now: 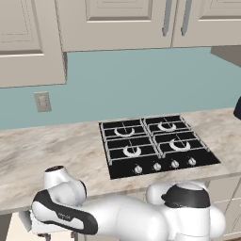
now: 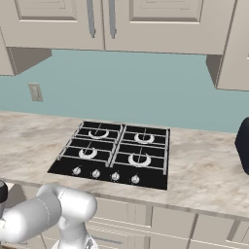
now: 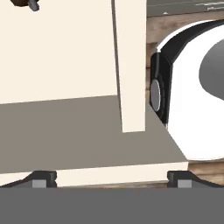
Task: Pick up the knife from the drawer and place it on the cutting board. Then place the meat from the plate to the cutting board.
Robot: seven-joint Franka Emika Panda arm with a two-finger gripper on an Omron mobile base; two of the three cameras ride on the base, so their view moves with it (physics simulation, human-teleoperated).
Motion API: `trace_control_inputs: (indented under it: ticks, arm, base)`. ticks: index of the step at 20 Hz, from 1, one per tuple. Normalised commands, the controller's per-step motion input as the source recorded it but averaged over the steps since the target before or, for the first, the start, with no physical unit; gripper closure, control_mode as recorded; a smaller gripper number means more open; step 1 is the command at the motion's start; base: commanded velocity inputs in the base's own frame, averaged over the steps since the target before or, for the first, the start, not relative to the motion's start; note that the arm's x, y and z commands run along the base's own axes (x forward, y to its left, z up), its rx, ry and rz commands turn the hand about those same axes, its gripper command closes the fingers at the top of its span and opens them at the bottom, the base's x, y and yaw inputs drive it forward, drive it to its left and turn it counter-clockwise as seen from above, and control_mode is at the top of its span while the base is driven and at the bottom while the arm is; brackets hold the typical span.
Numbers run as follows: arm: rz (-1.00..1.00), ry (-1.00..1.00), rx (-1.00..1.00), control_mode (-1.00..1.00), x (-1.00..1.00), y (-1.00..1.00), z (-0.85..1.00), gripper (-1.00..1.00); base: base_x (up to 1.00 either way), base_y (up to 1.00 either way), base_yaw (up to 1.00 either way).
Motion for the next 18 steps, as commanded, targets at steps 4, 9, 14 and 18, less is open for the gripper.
trace_control_inputs:
  ticks: [4, 9, 14, 18]
  arm:
    - [0.00, 0.02, 0.00, -1.00, 0.04, 0.08, -0.23, -1.00]
    - [0.00, 0.04, -0.02, -1.00, 0.00, 0.19, -0.34, -1.00]
    - [0.00, 0.05, 0.00, -1.00, 0.00, 0.12, -0.25, -1.00]
    - [0.00, 0.06, 0.01, -1.00, -0.22, 0.08, -0.21, -1.00]
  base:
    - [0.00, 0.00, 0.00]
    - [0.00, 0.00, 0.00]
    - [0.00, 0.00, 0.00]
    - [0.00, 0.00, 0.00]
